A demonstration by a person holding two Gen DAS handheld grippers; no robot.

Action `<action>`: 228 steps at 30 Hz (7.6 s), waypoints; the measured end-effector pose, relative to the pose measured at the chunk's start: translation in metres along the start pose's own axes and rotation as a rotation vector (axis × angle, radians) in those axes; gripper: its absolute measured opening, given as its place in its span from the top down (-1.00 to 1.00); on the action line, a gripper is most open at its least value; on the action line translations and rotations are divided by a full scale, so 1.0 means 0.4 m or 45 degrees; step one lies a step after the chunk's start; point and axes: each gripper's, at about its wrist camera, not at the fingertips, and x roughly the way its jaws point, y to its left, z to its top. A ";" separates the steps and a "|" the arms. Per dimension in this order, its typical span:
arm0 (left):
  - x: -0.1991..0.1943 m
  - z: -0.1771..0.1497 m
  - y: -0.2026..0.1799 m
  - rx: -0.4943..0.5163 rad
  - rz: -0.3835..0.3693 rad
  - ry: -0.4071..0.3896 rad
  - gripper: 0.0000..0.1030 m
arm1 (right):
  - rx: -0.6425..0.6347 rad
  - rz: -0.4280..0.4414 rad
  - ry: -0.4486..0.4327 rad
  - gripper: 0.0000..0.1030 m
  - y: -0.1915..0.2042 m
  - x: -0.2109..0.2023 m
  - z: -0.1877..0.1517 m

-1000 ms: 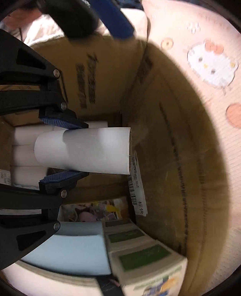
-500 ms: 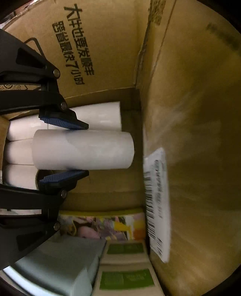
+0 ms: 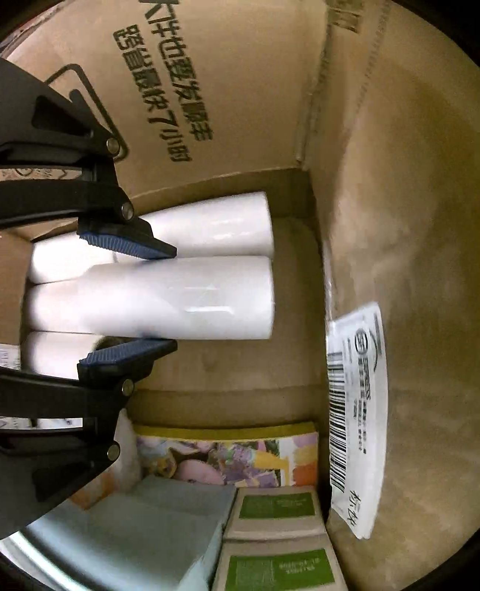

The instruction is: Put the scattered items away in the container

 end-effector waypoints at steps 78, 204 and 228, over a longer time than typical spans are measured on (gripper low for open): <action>-0.360 -0.629 0.782 -0.952 0.395 -0.364 -0.21 | -0.639 -0.367 -0.953 -0.22 0.691 -0.033 -0.428; -0.103 -0.405 0.346 -0.573 -0.059 0.002 0.11 | -0.333 0.227 -0.634 0.21 0.477 -0.008 -0.360; -0.180 -0.160 -0.035 -0.210 -0.073 -0.104 0.11 | -0.211 0.128 -0.988 0.21 0.233 -0.343 -0.487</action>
